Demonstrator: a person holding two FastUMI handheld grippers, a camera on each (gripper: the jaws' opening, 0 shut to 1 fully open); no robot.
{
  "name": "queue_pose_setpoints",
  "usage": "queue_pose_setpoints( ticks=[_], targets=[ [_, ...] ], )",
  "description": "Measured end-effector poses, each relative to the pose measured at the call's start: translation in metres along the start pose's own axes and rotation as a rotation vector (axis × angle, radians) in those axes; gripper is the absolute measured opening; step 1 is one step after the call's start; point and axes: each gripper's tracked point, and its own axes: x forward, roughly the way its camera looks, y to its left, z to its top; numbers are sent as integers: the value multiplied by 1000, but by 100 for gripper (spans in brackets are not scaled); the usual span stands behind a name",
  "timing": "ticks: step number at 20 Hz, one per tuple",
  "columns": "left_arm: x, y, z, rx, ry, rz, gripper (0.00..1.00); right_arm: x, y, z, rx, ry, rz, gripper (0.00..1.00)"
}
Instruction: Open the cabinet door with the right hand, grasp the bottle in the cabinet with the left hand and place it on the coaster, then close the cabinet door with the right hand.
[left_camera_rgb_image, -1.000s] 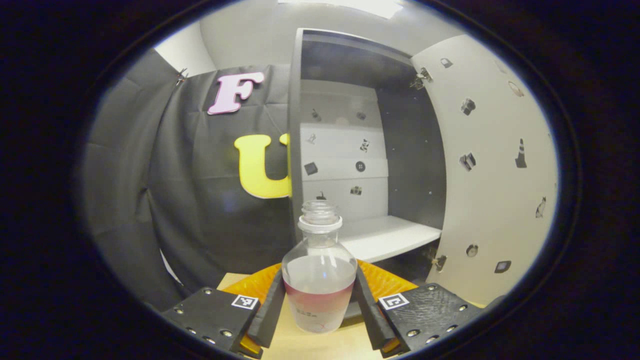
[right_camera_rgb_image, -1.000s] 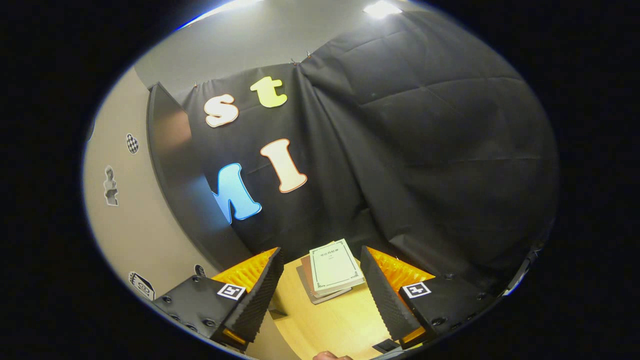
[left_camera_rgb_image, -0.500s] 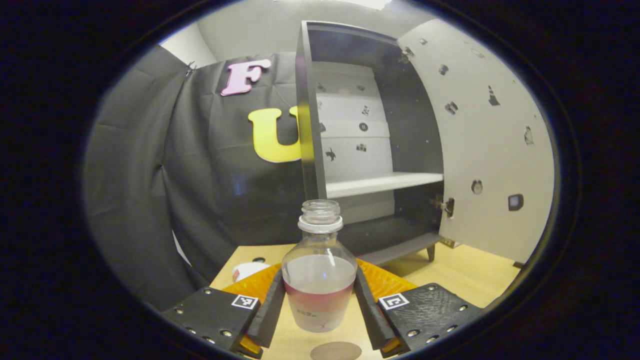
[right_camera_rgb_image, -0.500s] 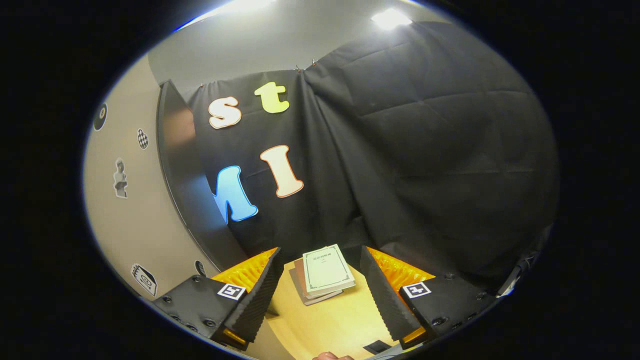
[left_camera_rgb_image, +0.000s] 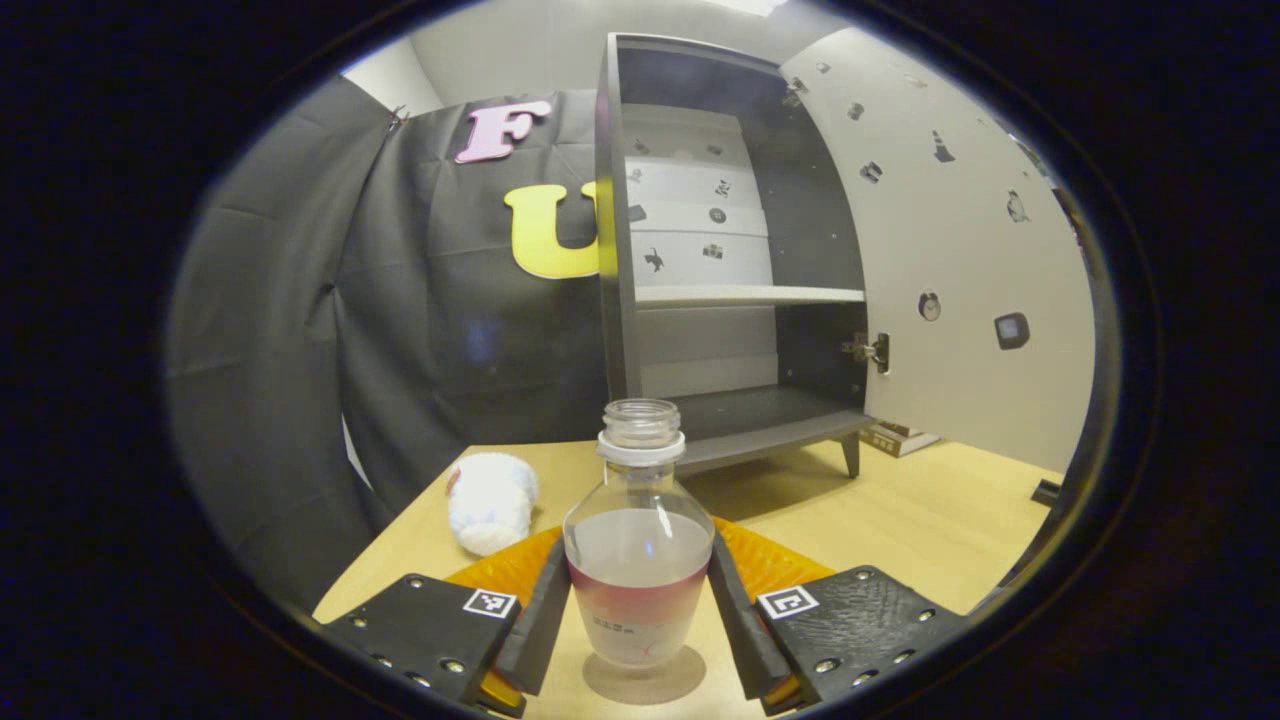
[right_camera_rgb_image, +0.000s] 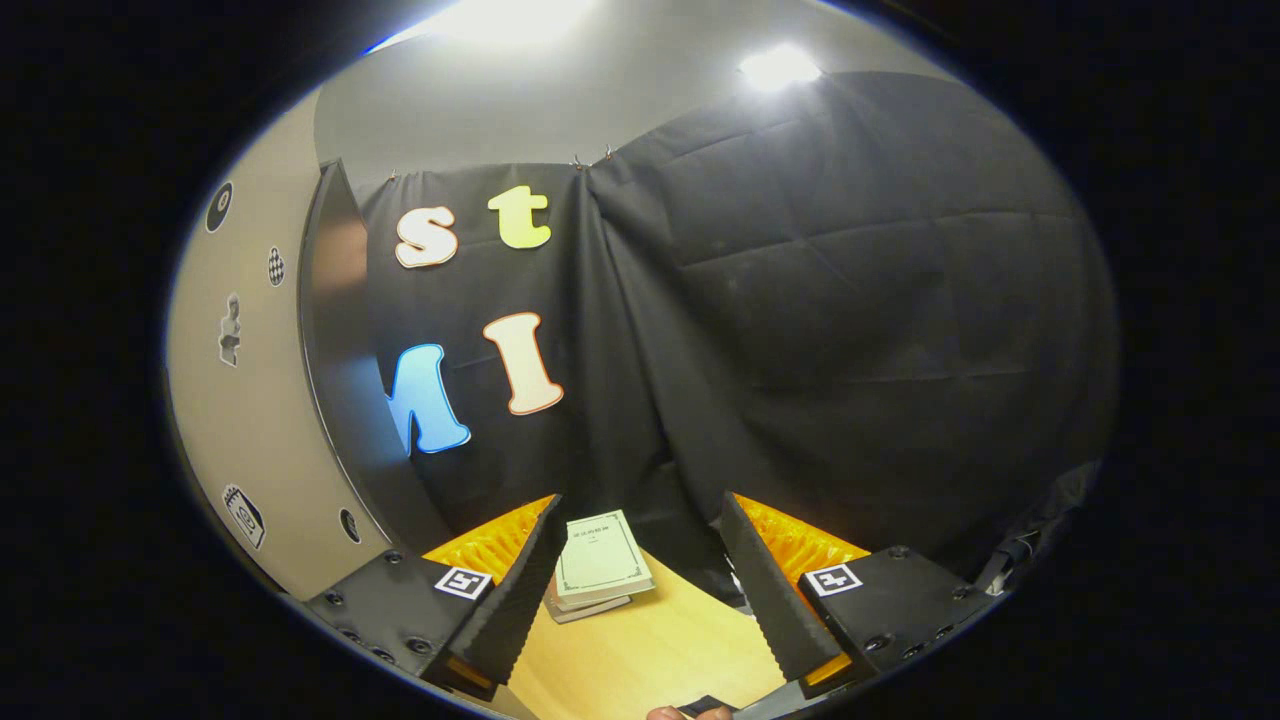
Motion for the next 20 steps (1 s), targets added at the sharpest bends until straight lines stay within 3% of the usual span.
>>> queue_pose_setpoints(
  ticks=[9,20],
  targets=[
    [-15,4,-51,-92,-16,46,71,-13,-15,-20,-63,32,-64,98],
    [-18,5,-60,-72,-18,23,74,-28,4,-60,-180,121,-15,98]
  ],
)
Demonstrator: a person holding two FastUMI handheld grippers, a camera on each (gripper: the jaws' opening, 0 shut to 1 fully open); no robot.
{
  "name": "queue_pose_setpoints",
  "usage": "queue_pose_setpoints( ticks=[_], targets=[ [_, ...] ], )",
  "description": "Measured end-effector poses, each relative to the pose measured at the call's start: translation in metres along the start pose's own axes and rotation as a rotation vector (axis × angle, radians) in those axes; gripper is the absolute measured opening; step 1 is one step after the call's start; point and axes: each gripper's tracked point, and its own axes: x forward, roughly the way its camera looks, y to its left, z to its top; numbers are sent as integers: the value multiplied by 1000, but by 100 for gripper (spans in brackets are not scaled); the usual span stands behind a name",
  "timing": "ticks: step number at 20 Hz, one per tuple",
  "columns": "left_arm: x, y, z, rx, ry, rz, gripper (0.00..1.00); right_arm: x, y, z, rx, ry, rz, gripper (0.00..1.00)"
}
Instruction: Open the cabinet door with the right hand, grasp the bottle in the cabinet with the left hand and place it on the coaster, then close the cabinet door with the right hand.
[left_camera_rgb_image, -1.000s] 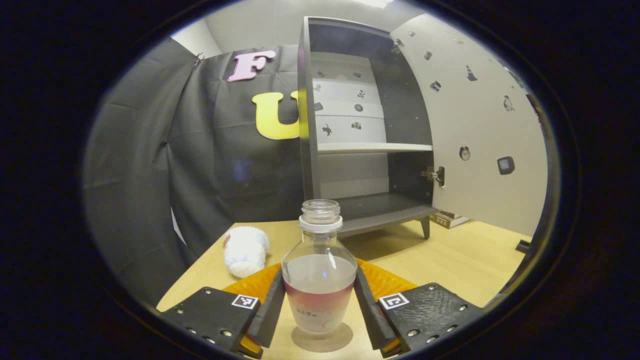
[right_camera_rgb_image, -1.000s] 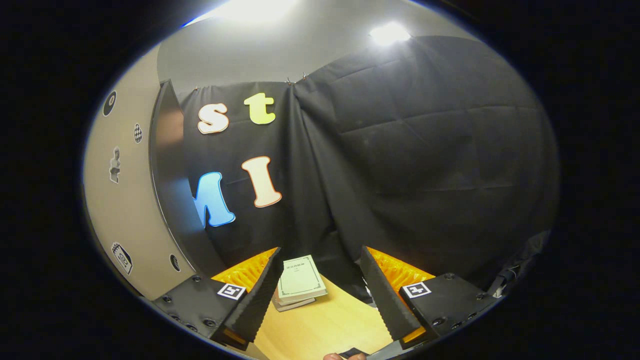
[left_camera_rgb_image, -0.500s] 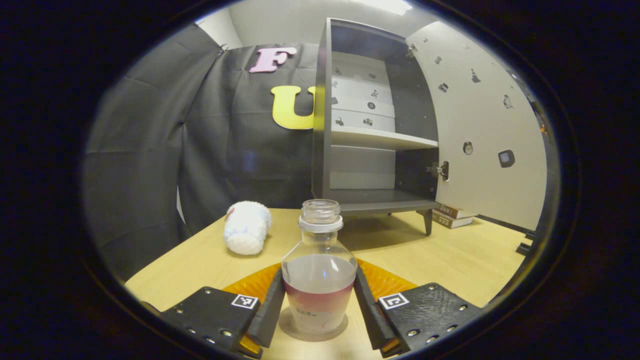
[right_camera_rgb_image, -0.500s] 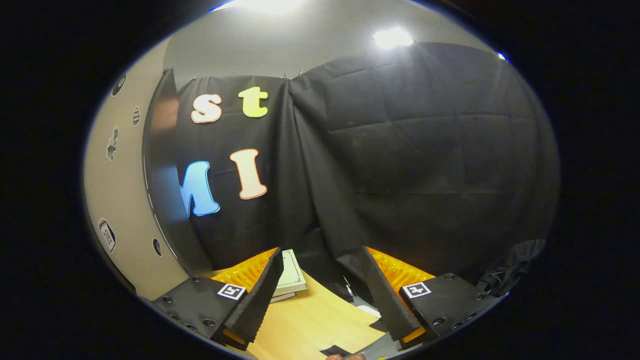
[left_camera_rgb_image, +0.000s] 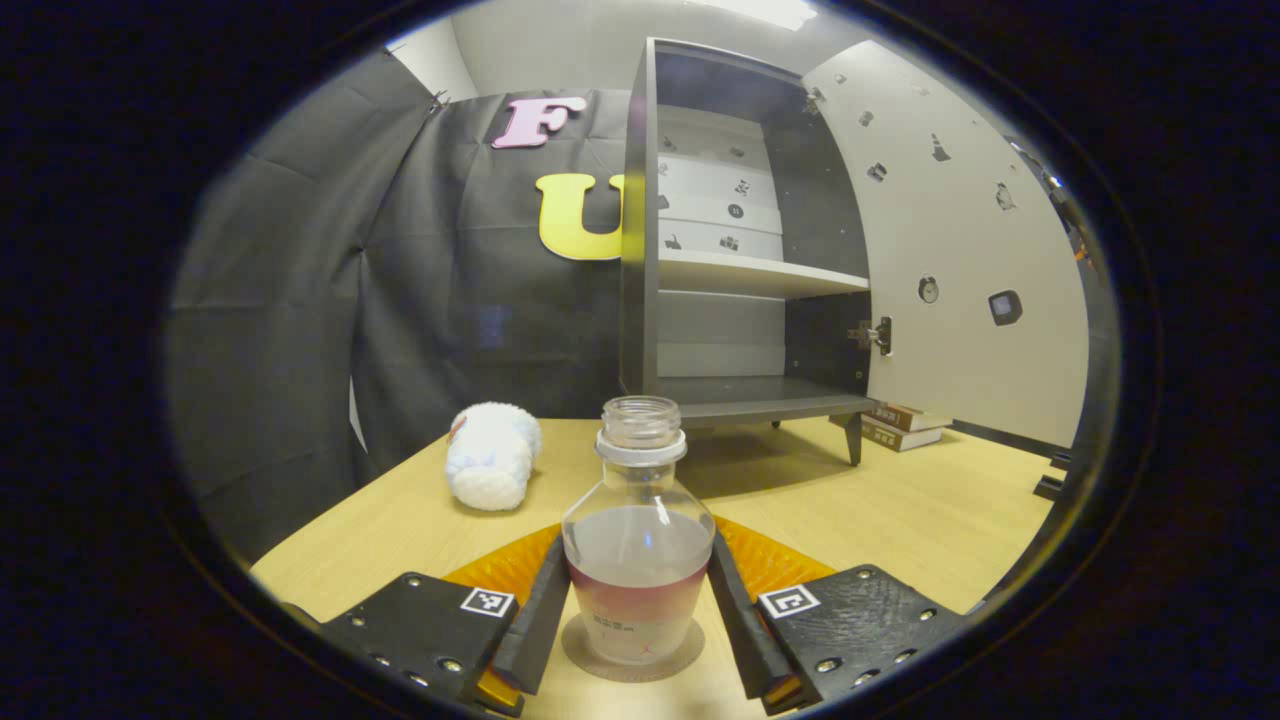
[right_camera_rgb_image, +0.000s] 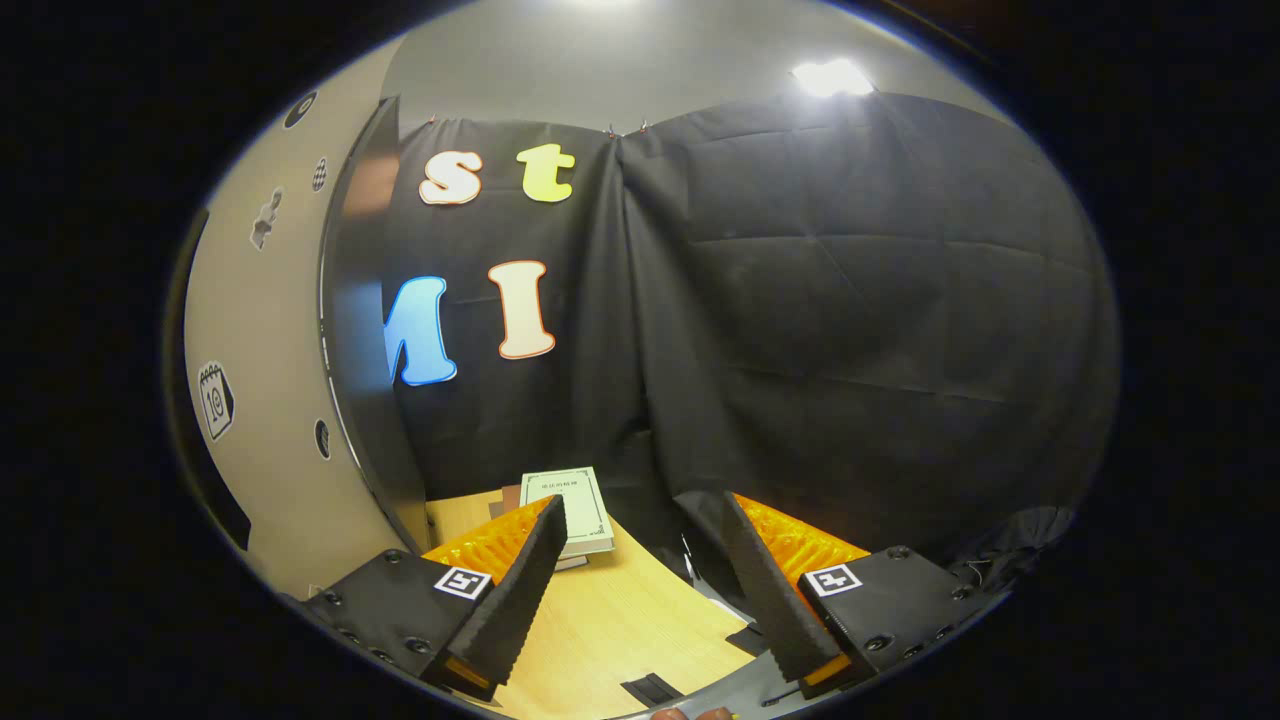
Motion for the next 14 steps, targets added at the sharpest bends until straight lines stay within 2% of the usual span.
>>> queue_pose_setpoints(
  ticks=[3,4,5,14],
  targets=[
    [3,5,-8,7,39,7,73,-3,3,-22,-20,41,10,98],
    [3,7,-5,7,42,11,88,-6,1,-29,-22,52,7,98],
    [3,9,-1,4,41,11,91,-8,2,-34,-15,60,7,98],
    [-18,0,76,29,-5,-38,91,-23,-18,-49,88,37,-27,98]
  ],
)
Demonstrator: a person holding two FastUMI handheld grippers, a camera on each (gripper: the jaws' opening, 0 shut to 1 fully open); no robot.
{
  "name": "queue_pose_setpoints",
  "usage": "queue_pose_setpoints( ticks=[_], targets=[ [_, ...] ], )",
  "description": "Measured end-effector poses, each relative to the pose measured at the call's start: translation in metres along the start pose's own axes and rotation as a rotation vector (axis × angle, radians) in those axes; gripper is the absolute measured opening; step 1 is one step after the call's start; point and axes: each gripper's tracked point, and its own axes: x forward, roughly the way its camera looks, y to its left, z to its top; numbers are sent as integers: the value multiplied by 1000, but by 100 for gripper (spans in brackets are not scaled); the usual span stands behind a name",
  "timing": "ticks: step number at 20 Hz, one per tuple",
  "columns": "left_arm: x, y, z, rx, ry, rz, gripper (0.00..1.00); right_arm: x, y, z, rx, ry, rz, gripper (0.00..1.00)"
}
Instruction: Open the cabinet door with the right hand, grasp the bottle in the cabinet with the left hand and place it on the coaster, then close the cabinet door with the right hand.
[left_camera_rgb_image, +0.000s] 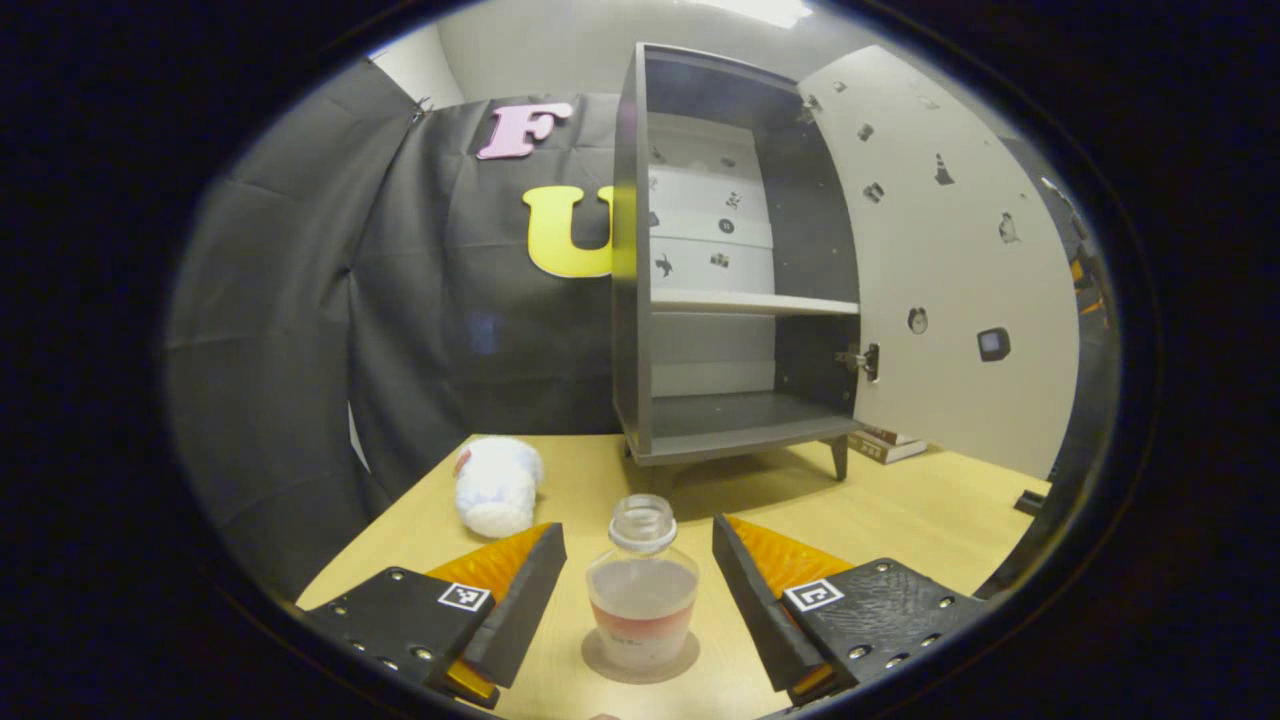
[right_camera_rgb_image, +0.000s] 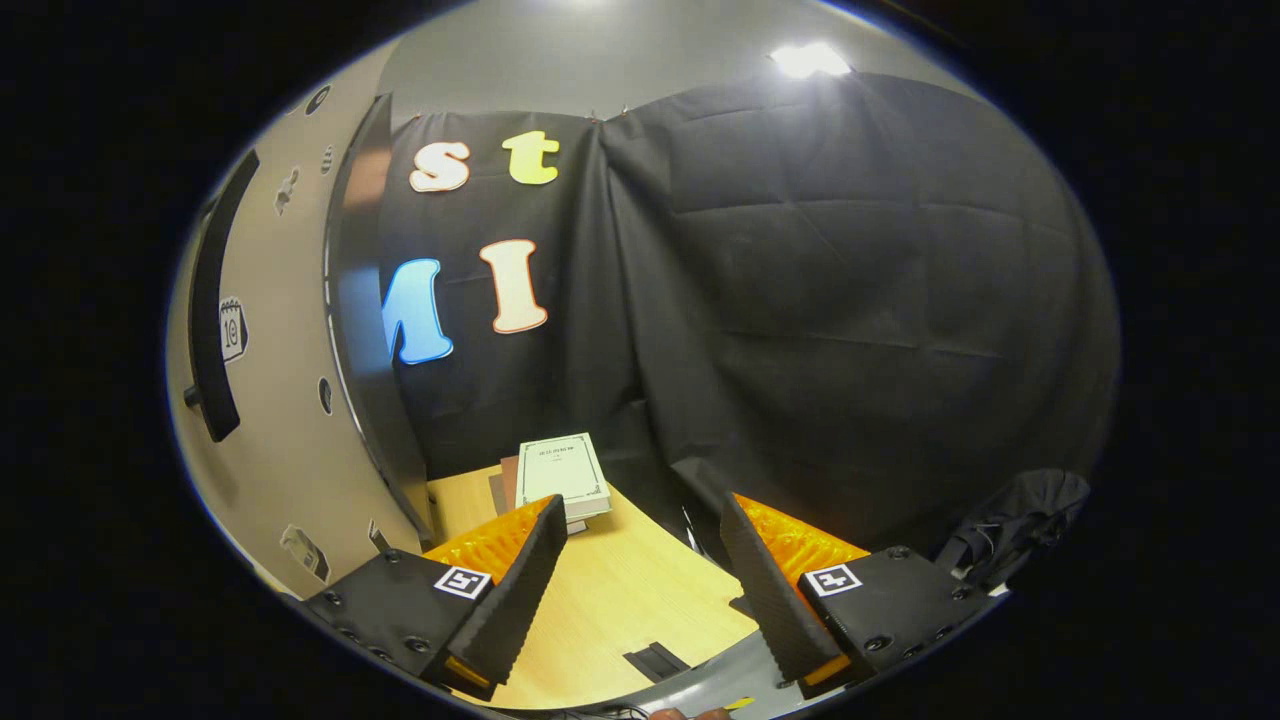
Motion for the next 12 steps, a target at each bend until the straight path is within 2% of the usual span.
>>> queue_pose_setpoints(
  ticks=[3,5,6,7,8,9,10,12],
  targets=[
    [-7,-5,40,2,-12,12,92,2,-5,2,27,-26,-5,98],
    [-11,-18,66,-15,-14,9,89,6,-6,6,53,-45,4,98],
    [-14,-21,81,0,-19,21,91,9,-6,9,71,-51,11,93],
    [-18,-22,94,17,-22,42,92,13,-6,14,88,-57,22,93],
    [-21,-26,110,23,-28,59,90,15,-7,20,100,-62,34,98],
    [-22,-31,124,18,-36,71,92,15,-8,25,108,-74,46,93],
    [-23,-37,139,7,-45,82,90,17,-10,35,112,-93,57,98],
    [-26,-49,166,-26,-53,103,91,18,-11,52,114,-127,83,98]
  ],
)
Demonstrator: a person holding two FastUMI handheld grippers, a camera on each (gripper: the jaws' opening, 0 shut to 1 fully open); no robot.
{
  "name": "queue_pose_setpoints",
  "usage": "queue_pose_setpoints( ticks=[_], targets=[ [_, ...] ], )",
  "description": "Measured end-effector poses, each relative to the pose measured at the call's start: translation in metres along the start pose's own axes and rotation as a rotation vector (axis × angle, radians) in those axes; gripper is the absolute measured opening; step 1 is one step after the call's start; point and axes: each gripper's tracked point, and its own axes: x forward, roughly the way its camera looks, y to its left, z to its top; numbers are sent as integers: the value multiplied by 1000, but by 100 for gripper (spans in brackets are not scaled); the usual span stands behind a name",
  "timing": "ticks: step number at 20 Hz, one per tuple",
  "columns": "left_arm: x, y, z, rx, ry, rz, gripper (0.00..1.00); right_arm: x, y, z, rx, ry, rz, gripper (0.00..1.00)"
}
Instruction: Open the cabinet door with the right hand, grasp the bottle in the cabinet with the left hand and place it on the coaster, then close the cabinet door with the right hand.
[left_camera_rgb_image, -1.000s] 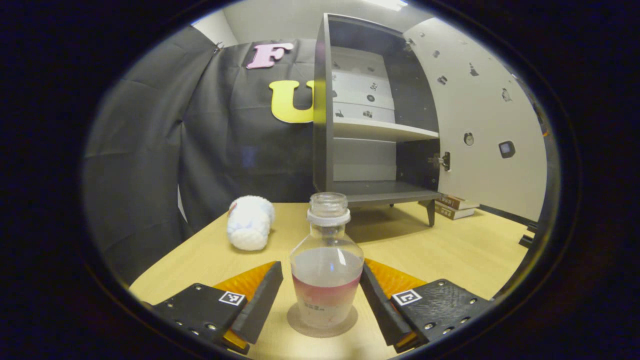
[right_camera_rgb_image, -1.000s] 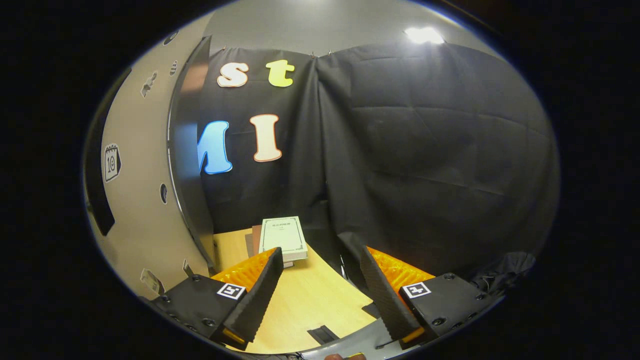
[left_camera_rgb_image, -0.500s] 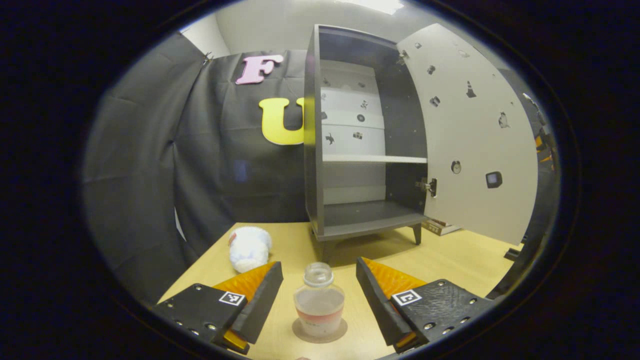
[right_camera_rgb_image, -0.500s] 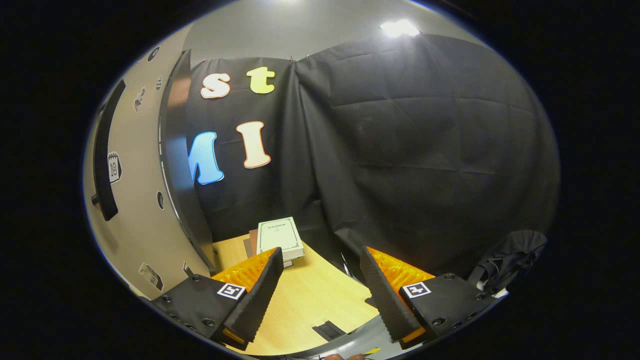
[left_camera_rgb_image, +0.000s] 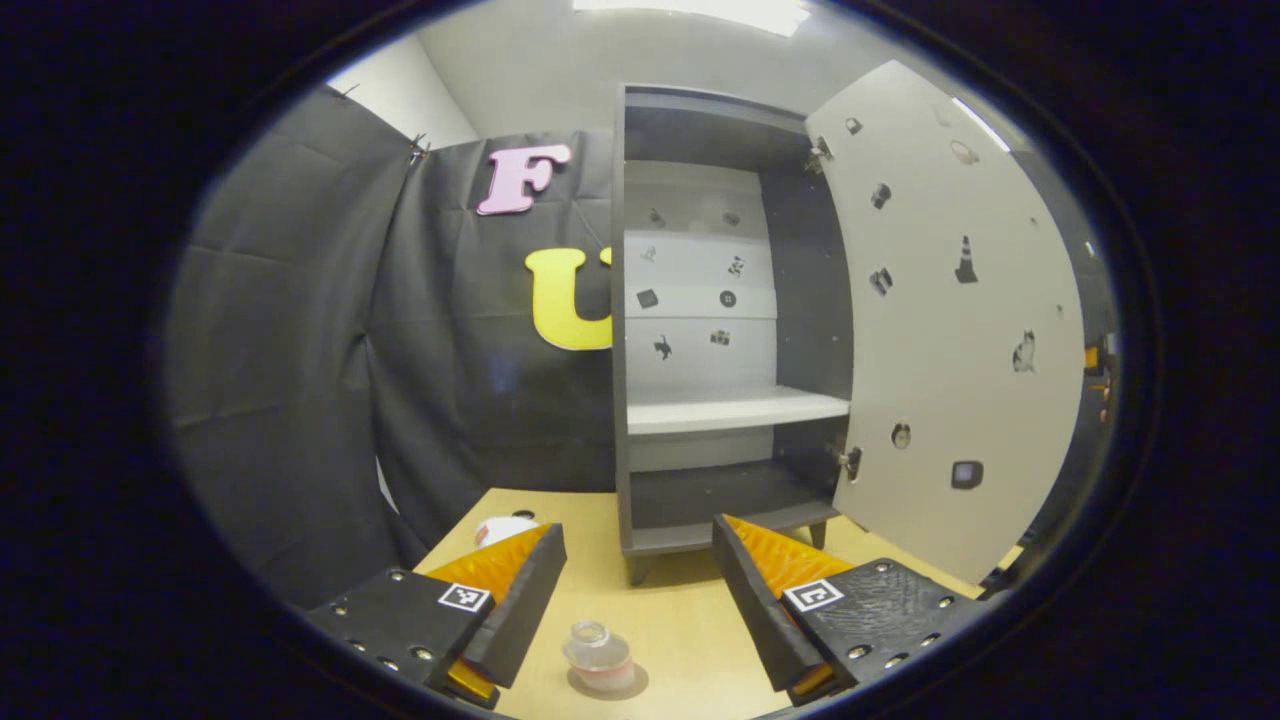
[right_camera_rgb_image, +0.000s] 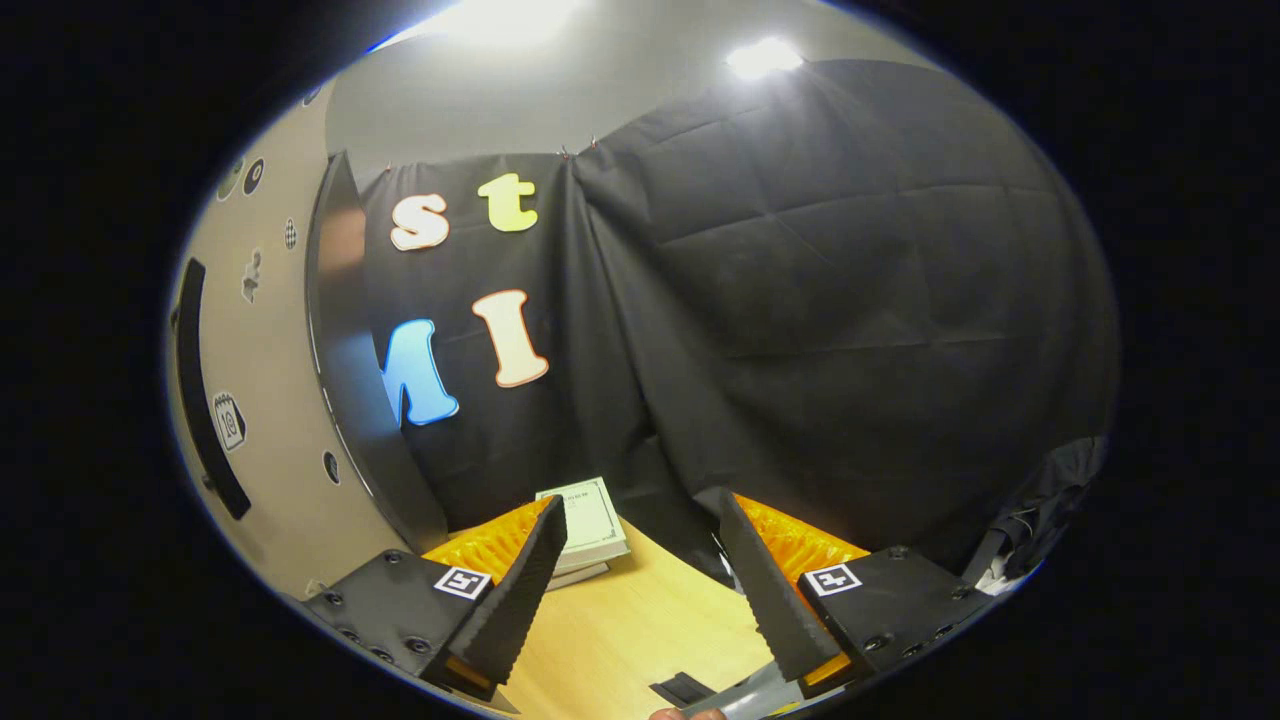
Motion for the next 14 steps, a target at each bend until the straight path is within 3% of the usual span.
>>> queue_pose_setpoints(
  ticks=[6,11,14],
  targets=[
    [-2,-30,66,-8,-20,37,89,6,24,40,-59,-57,141,98],
    [-6,-59,97,-14,-20,27,90,3,46,59,-183,-98,233,98],
    [-12,-78,114,-79,-11,11,89,1,64,52,-188,-26,300,98]
  ],
)
